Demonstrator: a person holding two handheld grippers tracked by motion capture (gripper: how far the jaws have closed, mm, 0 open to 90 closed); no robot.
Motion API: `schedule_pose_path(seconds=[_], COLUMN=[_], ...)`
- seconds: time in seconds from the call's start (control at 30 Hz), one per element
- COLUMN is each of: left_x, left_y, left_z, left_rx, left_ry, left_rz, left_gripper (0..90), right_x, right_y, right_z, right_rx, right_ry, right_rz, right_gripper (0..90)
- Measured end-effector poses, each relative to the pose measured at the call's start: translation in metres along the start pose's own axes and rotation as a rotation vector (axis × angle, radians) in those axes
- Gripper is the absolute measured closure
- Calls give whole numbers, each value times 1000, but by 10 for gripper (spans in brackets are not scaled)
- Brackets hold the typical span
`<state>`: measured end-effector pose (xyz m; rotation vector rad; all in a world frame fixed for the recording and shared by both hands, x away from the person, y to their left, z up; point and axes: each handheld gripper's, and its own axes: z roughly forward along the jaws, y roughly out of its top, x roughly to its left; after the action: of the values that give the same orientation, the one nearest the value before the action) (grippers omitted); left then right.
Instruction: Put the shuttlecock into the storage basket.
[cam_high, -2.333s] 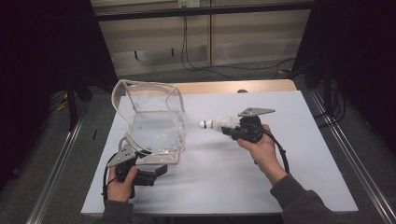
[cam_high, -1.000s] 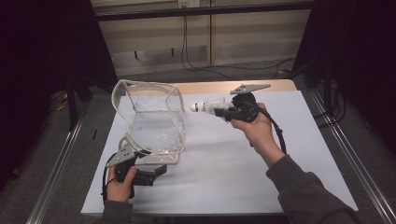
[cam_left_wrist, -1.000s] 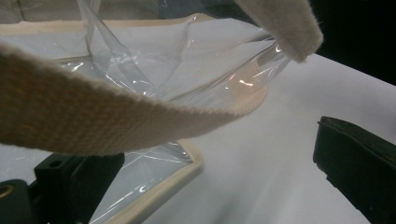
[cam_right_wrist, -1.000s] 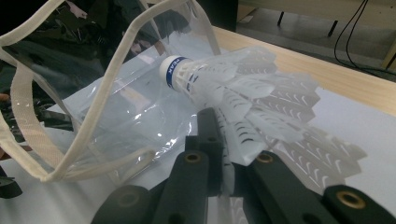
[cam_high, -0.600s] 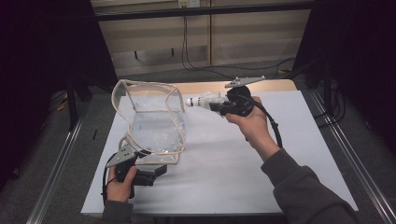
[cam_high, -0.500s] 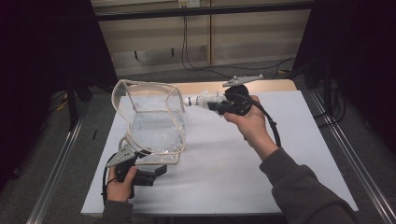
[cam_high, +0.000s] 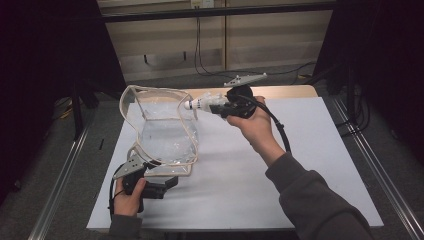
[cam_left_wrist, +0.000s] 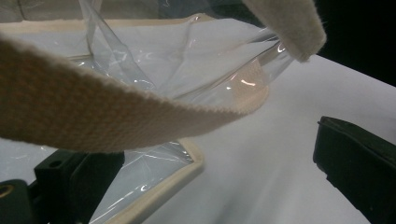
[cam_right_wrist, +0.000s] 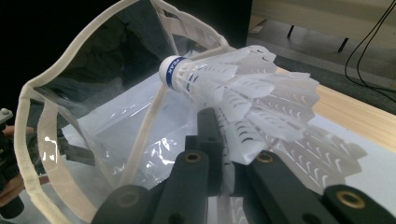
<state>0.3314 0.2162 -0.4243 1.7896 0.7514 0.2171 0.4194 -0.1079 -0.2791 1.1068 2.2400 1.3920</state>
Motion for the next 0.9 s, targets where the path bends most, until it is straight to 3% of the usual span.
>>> schedule_pose_path(seconds=[0.77,0.87,0.9], left_x=[1,2,1], left_y=[0,0,0], left_z=[-2,-2,-2], left_rx=[-5,-6,-5], left_ry=[0,-25,-7], left_rz=[0,3,4], left_gripper=[21,21,21], right_x=[30,35,36], right_y=[17,19,19], right_z=[29,32,33], right_rx=[7,8,8], right_ry=[39,42,41], right_rz=[-27,-34,-34], right_gripper=[891,891,891])
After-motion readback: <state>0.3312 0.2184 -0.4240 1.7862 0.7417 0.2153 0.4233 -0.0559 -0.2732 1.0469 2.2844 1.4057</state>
